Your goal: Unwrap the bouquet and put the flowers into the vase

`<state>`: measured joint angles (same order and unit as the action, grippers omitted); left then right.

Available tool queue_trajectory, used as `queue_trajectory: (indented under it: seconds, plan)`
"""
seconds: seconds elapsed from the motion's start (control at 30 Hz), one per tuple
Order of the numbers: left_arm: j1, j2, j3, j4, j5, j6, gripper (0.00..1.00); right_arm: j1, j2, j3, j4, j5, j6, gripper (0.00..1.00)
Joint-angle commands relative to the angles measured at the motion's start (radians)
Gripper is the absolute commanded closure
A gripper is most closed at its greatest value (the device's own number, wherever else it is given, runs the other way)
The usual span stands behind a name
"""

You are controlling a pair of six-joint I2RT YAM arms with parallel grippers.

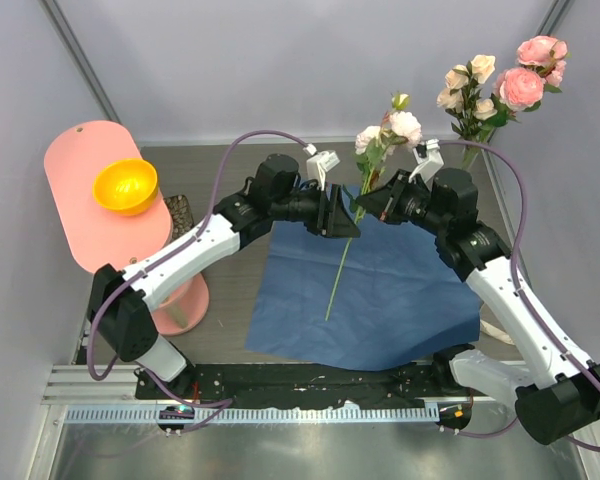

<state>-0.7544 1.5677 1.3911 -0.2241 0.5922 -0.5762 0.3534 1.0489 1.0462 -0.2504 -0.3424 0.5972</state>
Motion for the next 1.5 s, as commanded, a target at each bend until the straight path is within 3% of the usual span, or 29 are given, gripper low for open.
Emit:
queue_trajectory:
  seconds: [0.0, 0.07, 0.23, 0.3, 0.37, 0.47, 0.57, 0.73, 0.97, 1.47]
  plan:
    - [0.003, -0.089, 0.069, -0.041, -0.02, -0.001, 0.36, -0.002, -0.036, 0.05, 0.039, 0.142, -0.091, 0.99]
    - [0.015, -0.118, 0.053, -0.06, -0.029, -0.001, 0.26, -0.002, -0.088, 0.09, 0.013, 0.335, -0.157, 0.99]
    - [0.05, -0.213, 0.0, -0.095, -0.029, 0.044, 0.19, -0.002, -0.182, 0.12, 0.156, 0.87, -0.443, 0.99]
    - [0.059, -0.221, -0.007, -0.103, -0.031, 0.065, 0.18, -0.002, -0.173, 0.135, 0.235, 0.986, -0.563, 0.99]
    - [0.066, -0.216, -0.018, -0.107, -0.026, 0.088, 0.18, -0.004, -0.161, 0.124, 0.412, 1.136, -0.744, 0.99]
    - [0.073, -0.209, -0.029, -0.121, -0.012, 0.113, 0.18, -0.017, -0.145, 0.063, 0.72, 1.207, -0.984, 0.99]
    - [0.076, -0.215, -0.07, -0.104, -0.012, 0.124, 0.18, -0.077, -0.113, 0.002, 0.968, 1.16, -1.067, 0.99]
    - [0.076, -0.213, -0.113, -0.106, -0.009, 0.133, 0.18, -0.29, 0.0, 0.04, 1.014, 0.95, -0.903, 0.99]
    - [0.076, -0.199, -0.115, -0.104, -0.006, 0.141, 0.17, -0.307, 0.164, 0.158, 1.028, 0.892, -0.89, 0.99]
    - [0.092, -0.172, -0.112, -0.1, 0.008, 0.136, 0.17, -0.309, 0.246, 0.147, 1.139, 0.798, -0.895, 0.99]
